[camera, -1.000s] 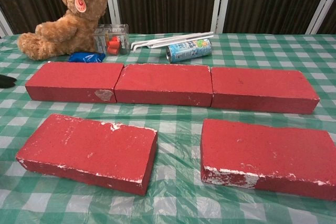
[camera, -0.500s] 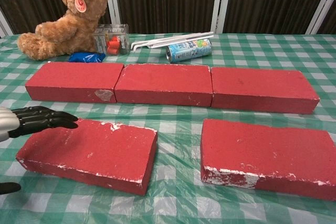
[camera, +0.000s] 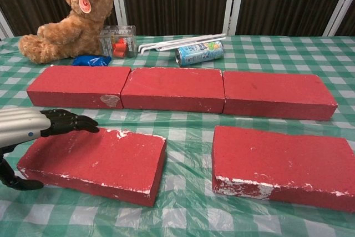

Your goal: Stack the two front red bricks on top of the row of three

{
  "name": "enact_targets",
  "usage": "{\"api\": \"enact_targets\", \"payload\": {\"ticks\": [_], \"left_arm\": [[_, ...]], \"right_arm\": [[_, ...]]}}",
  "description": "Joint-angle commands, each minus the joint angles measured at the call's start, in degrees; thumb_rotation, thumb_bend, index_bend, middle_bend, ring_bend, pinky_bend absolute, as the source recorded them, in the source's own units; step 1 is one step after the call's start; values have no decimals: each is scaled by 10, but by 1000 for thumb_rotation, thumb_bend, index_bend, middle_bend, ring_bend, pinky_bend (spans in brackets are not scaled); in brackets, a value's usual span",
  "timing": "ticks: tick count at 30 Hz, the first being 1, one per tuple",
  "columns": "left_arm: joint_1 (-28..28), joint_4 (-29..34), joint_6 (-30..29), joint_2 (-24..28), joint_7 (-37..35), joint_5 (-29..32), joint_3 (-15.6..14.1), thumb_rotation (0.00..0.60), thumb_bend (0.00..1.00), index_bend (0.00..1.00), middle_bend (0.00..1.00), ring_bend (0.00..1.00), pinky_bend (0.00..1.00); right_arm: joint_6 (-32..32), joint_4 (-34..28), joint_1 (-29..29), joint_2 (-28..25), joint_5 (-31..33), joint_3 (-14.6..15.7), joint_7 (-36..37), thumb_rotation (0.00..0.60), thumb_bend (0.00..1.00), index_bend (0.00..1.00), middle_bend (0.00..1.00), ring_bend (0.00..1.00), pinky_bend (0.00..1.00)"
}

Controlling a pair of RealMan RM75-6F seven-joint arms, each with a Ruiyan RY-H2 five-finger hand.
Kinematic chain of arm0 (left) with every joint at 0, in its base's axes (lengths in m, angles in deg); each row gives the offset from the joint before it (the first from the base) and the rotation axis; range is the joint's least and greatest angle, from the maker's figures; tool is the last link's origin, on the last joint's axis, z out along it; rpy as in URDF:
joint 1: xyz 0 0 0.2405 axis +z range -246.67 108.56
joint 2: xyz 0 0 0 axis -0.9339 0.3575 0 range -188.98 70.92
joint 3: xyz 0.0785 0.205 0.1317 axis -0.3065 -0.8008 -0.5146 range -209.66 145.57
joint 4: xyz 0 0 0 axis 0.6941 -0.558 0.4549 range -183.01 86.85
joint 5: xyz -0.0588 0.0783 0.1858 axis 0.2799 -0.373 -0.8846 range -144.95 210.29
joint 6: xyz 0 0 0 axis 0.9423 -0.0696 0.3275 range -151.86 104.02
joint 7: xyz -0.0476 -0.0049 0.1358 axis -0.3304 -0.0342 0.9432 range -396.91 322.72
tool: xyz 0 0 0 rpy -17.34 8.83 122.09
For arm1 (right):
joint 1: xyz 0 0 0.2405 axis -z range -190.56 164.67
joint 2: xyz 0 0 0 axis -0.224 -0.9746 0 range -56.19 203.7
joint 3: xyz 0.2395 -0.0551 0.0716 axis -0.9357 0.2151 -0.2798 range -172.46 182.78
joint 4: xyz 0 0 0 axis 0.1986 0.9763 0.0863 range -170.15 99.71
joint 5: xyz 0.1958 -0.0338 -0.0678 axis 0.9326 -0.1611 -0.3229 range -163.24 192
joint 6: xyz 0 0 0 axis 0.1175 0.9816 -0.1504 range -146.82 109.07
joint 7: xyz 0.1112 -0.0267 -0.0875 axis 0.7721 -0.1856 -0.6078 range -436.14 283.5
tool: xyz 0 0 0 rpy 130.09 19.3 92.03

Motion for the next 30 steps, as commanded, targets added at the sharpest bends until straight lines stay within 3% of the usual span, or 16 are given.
{"api": "enact_targets", "payload": {"ticks": [1,30], "left_arm": [[-8,-3,9,1,-1,6,-1,600,233,0,0,0,0],[-58,5,60,7,23,58,1,600,231,0,0,0,0]], "right_arm": [[-2,-1,0,1,1,0,-2,600,154,0,0,0,0],[-12,-6,-1,3,15,-6,-15,600,153,0,0,0,0]]}}
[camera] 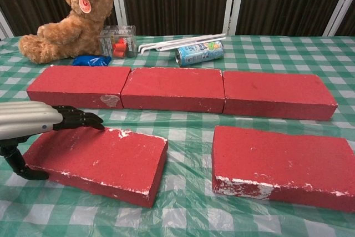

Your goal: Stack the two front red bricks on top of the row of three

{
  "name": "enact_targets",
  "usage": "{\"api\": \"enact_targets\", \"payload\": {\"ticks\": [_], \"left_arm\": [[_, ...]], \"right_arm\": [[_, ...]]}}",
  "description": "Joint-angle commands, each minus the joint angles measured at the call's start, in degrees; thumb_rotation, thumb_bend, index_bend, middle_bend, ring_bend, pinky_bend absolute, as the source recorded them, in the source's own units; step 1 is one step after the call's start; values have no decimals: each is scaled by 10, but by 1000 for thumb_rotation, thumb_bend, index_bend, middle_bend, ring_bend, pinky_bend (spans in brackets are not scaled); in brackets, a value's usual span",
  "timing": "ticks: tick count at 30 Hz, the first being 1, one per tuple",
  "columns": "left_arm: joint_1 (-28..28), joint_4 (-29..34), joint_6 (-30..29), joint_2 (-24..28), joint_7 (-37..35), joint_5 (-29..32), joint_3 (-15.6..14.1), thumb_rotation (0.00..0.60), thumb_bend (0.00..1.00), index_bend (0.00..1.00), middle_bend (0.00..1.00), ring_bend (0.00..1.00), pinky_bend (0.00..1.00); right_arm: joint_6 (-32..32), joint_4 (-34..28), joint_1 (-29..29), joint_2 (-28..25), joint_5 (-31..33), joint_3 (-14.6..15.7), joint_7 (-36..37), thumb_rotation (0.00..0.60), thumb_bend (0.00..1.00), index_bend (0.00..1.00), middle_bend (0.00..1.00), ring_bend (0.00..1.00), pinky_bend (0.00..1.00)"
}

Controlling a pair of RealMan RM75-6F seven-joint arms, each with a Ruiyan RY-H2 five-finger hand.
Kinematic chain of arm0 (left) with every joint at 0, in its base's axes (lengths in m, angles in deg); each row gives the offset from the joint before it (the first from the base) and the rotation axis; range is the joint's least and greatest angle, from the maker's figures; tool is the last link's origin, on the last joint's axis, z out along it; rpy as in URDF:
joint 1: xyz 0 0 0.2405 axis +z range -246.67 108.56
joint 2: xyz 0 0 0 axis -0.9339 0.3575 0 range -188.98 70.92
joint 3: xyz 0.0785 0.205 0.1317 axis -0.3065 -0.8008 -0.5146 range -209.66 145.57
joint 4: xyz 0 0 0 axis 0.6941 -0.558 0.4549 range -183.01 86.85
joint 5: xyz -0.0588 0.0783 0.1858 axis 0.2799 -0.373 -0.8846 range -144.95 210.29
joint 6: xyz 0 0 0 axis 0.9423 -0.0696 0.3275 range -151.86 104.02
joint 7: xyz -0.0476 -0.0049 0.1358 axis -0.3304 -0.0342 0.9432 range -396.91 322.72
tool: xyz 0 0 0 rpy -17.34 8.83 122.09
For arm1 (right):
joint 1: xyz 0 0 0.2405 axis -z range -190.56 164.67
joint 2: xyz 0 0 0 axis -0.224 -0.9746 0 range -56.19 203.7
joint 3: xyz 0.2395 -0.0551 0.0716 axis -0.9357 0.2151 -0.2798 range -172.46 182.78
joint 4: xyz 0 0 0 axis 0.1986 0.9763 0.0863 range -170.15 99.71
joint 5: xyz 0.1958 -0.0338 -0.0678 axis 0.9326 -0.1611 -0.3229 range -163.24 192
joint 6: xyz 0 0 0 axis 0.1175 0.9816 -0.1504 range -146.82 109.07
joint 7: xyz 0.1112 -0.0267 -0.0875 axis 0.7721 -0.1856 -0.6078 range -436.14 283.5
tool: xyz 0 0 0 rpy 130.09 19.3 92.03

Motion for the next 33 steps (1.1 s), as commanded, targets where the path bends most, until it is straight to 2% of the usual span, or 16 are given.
{"api": "enact_targets", "payload": {"ticks": [1,17,22,25,28,30,33], "left_arm": [[-5,0,10,0,1,7,-1,600,232,0,0,0,0],[-26,-6,41,-4,20,42,5,600,254,0,22,0,12],[-28,-4,47,-3,28,52,4,600,256,0,188,21,87],[-29,0,51,-3,34,58,3,600,258,0,302,104,175],[-28,1,44,-3,42,58,4,600,262,28,458,230,326],[-25,2,33,-3,46,53,3,600,273,89,590,348,492],[-16,5,9,2,52,45,1,600,281,184,725,465,648]], "right_arm": [[0,0,0,0,1,0,0,600,153,0,0,0,0],[-8,-2,-2,2,4,-1,-8,600,153,0,0,0,0],[-9,-2,-2,2,5,0,-8,600,154,0,0,0,0],[-10,-2,-2,2,5,1,-8,600,153,0,0,0,0],[-10,-2,-2,1,5,1,-7,600,154,0,0,0,0],[-9,-2,-1,1,6,1,-6,600,154,0,0,0,0],[-8,-2,-1,0,6,0,-5,600,154,0,0,0,0]]}}
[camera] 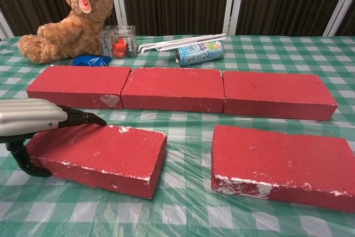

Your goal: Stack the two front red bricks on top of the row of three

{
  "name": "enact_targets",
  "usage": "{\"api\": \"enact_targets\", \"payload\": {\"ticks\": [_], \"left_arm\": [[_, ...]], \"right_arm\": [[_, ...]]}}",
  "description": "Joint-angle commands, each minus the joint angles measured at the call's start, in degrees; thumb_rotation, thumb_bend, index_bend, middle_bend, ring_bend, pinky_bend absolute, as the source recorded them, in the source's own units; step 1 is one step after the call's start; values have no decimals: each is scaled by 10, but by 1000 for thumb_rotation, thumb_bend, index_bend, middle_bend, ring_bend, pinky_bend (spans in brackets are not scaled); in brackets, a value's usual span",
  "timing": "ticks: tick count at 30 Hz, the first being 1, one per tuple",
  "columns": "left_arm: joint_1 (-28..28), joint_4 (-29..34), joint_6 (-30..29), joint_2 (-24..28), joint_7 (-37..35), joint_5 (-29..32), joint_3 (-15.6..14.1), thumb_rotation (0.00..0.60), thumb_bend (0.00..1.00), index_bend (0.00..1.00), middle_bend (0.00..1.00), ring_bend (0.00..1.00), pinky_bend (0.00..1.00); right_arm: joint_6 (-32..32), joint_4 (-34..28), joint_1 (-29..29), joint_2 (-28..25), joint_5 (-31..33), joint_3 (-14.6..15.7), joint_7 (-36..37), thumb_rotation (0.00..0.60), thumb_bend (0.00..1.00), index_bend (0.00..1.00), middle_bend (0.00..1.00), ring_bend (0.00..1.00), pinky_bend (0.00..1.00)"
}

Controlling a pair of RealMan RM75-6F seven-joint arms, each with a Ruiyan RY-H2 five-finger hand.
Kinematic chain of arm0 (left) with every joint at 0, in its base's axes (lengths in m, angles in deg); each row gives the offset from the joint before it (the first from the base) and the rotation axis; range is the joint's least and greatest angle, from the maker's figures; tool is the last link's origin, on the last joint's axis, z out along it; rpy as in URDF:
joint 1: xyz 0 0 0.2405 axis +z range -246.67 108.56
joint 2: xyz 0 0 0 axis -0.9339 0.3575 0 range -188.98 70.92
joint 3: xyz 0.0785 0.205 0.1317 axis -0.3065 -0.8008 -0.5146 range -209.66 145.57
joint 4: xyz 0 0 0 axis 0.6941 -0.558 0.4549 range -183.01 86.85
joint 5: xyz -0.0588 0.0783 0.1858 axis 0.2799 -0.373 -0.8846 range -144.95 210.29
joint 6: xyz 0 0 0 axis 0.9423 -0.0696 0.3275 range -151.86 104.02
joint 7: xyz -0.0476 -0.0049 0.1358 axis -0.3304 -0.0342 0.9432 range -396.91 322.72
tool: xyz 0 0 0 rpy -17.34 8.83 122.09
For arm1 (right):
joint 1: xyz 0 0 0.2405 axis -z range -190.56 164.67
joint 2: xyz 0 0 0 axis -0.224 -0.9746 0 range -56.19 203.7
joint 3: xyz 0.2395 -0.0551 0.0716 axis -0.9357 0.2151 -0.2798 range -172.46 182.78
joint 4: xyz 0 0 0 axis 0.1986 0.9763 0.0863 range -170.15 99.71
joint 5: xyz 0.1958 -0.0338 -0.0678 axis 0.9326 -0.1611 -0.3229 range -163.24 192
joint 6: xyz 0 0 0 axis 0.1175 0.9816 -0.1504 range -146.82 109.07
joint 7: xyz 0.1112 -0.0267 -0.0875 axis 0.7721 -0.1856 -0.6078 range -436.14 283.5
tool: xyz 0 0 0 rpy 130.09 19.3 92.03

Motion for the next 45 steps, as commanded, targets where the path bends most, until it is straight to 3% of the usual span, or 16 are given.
{"api": "enact_targets", "payload": {"ticks": [1,10,18,29,38,45], "left_arm": [[11,5,-26,6,6,-10,-3,600,282,202,747,486,666],[44,43,-105,53,4,-36,-10,600,284,219,782,517,696],[51,33,-157,78,-35,-2,43,600,284,227,789,527,700],[-54,-93,-31,12,-101,57,118,600,293,234,789,525,685],[-104,-207,15,-54,-162,56,128,600,294,243,786,516,671],[-127,-248,30,-92,-168,57,128,600,299,248,781,515,627]], "right_arm": [[0,0,0,0,0,0,1,600,154,0,0,0,0],[-3,-1,-2,2,0,0,-1,600,154,0,0,0,0],[-7,-3,-5,0,7,-4,2,600,154,0,0,0,0],[-25,-3,-10,16,41,-21,-27,600,153,0,0,0,0],[-33,-4,-13,20,63,-30,-37,600,154,0,0,0,0],[-47,-4,-19,19,75,-33,-35,600,154,0,0,0,0]]}}
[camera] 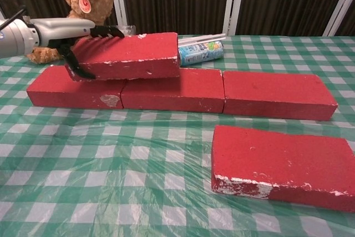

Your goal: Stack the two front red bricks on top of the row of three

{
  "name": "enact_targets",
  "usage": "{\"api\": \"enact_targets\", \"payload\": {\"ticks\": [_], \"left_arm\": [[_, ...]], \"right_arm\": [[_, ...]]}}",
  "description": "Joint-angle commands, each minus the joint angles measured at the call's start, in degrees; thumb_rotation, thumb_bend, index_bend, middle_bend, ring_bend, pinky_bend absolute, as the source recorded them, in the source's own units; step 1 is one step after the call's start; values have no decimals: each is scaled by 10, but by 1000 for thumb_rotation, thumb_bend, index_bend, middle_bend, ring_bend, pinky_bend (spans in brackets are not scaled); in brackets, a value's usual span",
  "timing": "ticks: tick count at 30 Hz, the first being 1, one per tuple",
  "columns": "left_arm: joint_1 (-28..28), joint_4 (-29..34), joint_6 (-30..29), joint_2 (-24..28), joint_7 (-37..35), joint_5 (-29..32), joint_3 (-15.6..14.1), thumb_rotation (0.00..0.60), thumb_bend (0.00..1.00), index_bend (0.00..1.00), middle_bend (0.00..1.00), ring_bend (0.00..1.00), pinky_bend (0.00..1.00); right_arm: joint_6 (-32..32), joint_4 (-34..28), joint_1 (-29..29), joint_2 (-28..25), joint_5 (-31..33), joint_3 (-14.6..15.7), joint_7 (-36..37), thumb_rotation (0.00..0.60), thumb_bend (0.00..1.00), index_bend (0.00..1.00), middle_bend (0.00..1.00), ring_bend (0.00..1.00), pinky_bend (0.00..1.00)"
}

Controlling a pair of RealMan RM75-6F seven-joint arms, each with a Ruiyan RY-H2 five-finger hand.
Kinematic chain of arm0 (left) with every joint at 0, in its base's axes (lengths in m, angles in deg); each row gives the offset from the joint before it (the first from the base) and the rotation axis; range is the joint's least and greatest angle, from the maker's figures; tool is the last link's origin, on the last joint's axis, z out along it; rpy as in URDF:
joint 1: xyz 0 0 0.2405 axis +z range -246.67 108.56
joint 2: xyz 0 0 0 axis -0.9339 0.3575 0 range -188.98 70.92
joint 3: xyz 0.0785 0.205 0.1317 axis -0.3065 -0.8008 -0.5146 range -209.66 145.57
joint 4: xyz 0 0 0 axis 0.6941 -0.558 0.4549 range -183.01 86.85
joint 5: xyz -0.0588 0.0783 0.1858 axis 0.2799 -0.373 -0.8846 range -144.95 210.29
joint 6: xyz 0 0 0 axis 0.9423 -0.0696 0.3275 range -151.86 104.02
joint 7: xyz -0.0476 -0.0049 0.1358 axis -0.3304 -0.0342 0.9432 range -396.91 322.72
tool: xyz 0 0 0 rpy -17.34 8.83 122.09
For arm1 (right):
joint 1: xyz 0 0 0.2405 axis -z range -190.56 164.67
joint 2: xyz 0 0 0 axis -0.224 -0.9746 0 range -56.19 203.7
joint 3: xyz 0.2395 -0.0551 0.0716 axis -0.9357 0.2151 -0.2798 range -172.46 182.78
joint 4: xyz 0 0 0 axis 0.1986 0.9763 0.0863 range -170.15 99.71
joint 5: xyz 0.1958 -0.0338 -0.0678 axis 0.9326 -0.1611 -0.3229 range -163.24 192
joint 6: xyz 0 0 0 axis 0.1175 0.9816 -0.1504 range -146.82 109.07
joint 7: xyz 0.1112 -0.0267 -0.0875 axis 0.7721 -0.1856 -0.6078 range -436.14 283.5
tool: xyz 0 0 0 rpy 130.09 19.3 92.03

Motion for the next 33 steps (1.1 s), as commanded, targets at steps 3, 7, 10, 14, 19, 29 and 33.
{"api": "enact_targets", "payload": {"ticks": [3,7,10,14,19,29,33], "left_arm": [[-14,-15,14,-20,3,7,1,600,297,248,778,515,608],[-20,-22,18,-28,6,11,0,600,297,248,772,515,581],[-21,-28,22,-31,11,19,1,600,296,245,751,500,576],[-21,-30,23,-32,11,23,0,600,297,239,711,461,542],[-19,-36,18,-38,2,25,-1,600,297,235,639,370,462],[-15,-43,-7,-47,-16,2,-16,600,294,232,555,275,414],[-17,-53,-9,-53,-19,-2,-20,600,294,223,523,242,381]], "right_arm": [[-5,1,-3,0,6,-2,1,600,153,0,0,0,0],[-5,0,-3,-3,9,-3,5,600,153,0,0,0,0],[-1,0,-2,-5,10,-3,7,600,153,0,0,0,0],[-2,1,-2,-5,10,-2,8,600,153,0,0,0,0],[-1,1,-2,-4,12,-3,6,600,154,0,0,0,0],[1,1,-2,-3,14,-3,4,600,154,0,0,0,0],[1,0,-2,-2,13,-2,2,600,153,0,0,0,0]]}}
